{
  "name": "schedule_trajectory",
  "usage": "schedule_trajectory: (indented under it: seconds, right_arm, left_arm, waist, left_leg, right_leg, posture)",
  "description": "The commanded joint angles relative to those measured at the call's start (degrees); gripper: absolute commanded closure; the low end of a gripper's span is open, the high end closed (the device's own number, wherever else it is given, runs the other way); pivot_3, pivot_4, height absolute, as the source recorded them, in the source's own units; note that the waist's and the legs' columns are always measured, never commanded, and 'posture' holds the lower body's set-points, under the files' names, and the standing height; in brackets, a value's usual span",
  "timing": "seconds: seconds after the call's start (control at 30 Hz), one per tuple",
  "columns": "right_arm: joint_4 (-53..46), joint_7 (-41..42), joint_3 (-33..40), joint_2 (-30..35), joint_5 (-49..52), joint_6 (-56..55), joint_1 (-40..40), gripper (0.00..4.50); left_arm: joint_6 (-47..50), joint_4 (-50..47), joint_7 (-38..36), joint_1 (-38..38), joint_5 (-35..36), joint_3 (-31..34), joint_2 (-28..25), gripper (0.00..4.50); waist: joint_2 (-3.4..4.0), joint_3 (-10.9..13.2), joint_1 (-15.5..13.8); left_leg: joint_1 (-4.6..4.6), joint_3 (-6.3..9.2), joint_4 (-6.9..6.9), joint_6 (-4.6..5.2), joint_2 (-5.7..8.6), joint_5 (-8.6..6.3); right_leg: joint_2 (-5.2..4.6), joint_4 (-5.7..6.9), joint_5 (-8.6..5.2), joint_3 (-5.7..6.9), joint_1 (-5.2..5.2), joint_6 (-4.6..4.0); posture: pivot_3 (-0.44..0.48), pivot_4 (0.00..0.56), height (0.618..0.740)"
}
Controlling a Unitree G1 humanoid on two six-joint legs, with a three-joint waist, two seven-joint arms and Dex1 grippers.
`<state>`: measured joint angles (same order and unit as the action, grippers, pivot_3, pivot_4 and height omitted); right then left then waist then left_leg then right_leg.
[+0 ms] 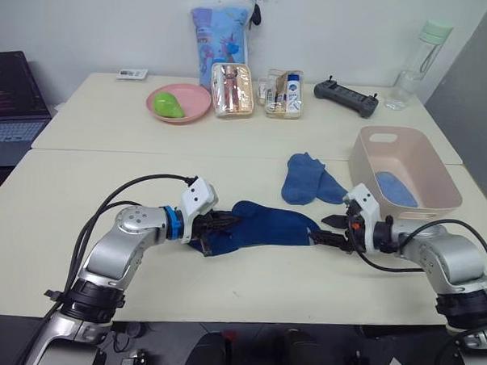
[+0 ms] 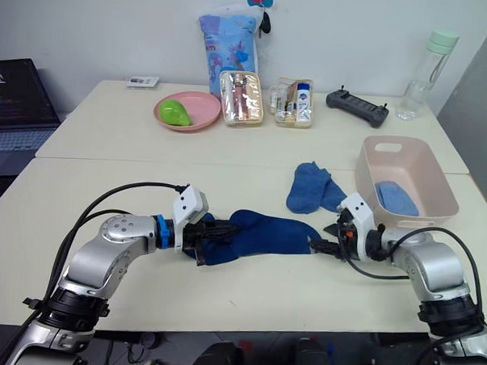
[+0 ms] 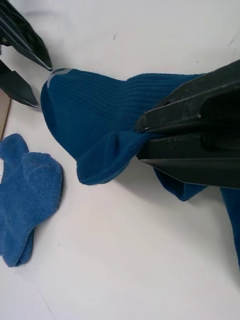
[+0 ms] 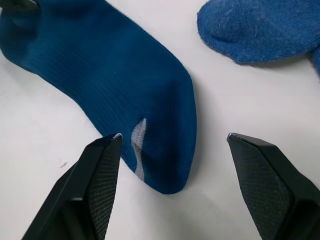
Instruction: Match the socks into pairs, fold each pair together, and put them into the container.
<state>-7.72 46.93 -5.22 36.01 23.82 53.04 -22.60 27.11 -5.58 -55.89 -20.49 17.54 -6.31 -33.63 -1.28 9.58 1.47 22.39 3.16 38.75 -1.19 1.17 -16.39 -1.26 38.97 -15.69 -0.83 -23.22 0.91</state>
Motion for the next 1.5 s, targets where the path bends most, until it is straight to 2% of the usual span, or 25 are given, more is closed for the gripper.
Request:
schedule_trajectory:
  seconds: [0.03,0.13,0.37,0.43,0.5,0.53,0.57,0.7,0.83,1.13,1.27,1.5]
  right_arm:
    - [0.9,-1.1,-0.4,-1.5,-0.5,-1.9,-0.3,0.9]
    - [2.1,-1.2,-0.6,-2.0,-1.0,-3.1,-0.3,1.45]
    - [2.2,-0.5,1.5,-2.7,1.8,-1.3,-0.6,3.96]
    - [1.9,-0.6,1.9,-2.8,2.2,-1.0,-0.6,4.42]
    - [1.6,-0.6,1.8,-2.5,2.3,-1.0,-0.5,4.42]
    - [1.4,-0.5,1.9,-2.4,2.5,-1.0,-0.3,4.5]
    - [1.2,-0.4,1.7,-2.1,2.6,-1.2,-0.1,4.5]
    - [1.2,-0.1,1.2,-1.4,2.5,-2.2,0.5,4.5]
    - [1.6,0.0,0.9,-1.4,2.5,-2.5,0.3,4.5]
    - [1.4,0.1,0.2,-1.6,2.5,-3.0,0.3,4.5]
    - [0.7,0.2,0.0,-1.4,2.5,-3.0,0.5,4.5]
    - [-0.2,-0.1,0.3,-1.3,2.8,-2.4,0.8,4.5]
  left_arm:
    - [0.1,-2.6,0.3,0.4,1.1,1.2,-0.3,4.5]
    - [0.5,-3.1,0.4,1.0,1.3,1.2,-0.6,4.5]
    - [1.9,-1.5,0.0,2.4,2.9,3.2,-1.5,4.5]
    - [1.6,-0.3,-0.7,2.5,3.4,4.0,-1.9,4.5]
    - [2.3,-0.1,-1.4,2.4,4.8,5.0,-2.1,4.5]
    - [2.9,-0.1,-1.7,2.3,5.7,5.5,-2.3,4.05]
    - [3.3,0.5,-1.9,1.9,5.7,6.0,-2.9,3.91]
    - [3.4,3.5,-3.0,-0.5,5.4,6.6,-5.3,2.73]
    - [4.3,6.2,-2.7,-3.9,7.0,7.5,-4.4,2.73]
    - [6.2,13.9,-3.7,-9.5,3.7,0.5,-0.7,2.73]
    - [8.6,17.7,-5.4,-11.3,1.3,-3.5,-1.3,2.73]
    - [10.0,18.5,-6.5,-12.6,1.7,-3.1,-0.5,2.73]
  waist:
    - [0.0,0.0,0.0]
    - [0.0,0.0,0.0]
    - [0.0,0.0,0.0]
    - [0.01,0.0,0.0]
    - [0.01,0.0,0.0]
    - [0.0,0.0,0.0]
    - [0.0,0.0,0.0]
    - [0.01,0.0,0.1]
    - [0.0,0.0,0.0]
    - [0.0,0.0,0.0]
    - [0.0,0.0,0.1]
    - [0.0,0.0,0.1]
  left_leg:
    - [0.0,0.0,0.0,0.0,0.0,0.0]
    - [-0.01,-0.01,0.0,0.0,0.0,0.0]
    - [-0.01,-0.01,0.0,0.0,-0.01,0.0]
    - [-0.01,-0.01,0.0,0.0,-0.01,0.0]
    - [-0.01,0.0,0.0,0.0,-0.01,0.0]
    - [-0.01,0.0,0.0,0.0,-0.01,0.0]
    - [0.0,-0.01,0.0,0.0,-0.01,0.0]
    - [0.0,0.01,0.0,0.0,-0.01,0.0]
    - [0.0,-0.01,0.0,0.0,0.01,0.0]
    - [0.0,-0.02,0.01,0.0,0.01,0.0]
    - [0.0,-0.01,0.01,0.0,0.01,0.0]
    - [0.01,-0.01,0.01,0.0,0.01,0.0]
  right_leg:
    - [0.0,0.0,0.0,0.0,0.0,0.0]
    - [0.0,0.01,0.0,0.0,-0.01,0.0]
    - [0.01,0.01,0.0,-0.01,-0.01,0.0]
    - [0.01,0.01,0.0,0.0,-0.01,0.0]
    - [0.01,0.01,0.0,0.01,-0.01,0.0]
    - [0.01,0.01,0.0,0.0,-0.01,0.0]
    - [0.01,0.01,0.0,0.0,-0.01,0.0]
    - [0.01,0.01,0.0,0.02,-0.01,0.0]
    - [0.0,0.0,0.0,0.01,0.0,0.0]
    - [0.01,0.02,0.0,0.0,-0.01,0.0]
    - [0.02,0.03,0.0,0.01,-0.02,0.0]
    - [0.01,0.02,0.0,0.0,-0.04,0.0]
  posture:
    - [0.0,0.15,0.74]
    - [0.0,0.15,0.74]
    - [0.0,0.15,0.74]
    - [0.0,0.15,0.74]
    - [0.0,0.15,0.74]
    - [0.0,0.15,0.74]
    - [0.0,0.15,0.74]
    - [0.0,0.15,0.74]
    - [0.0,0.15,0.74]
    - [0.0,0.15,0.74]
    - [0.0,0.15,0.74]
    - [0.0,0.15,0.74]
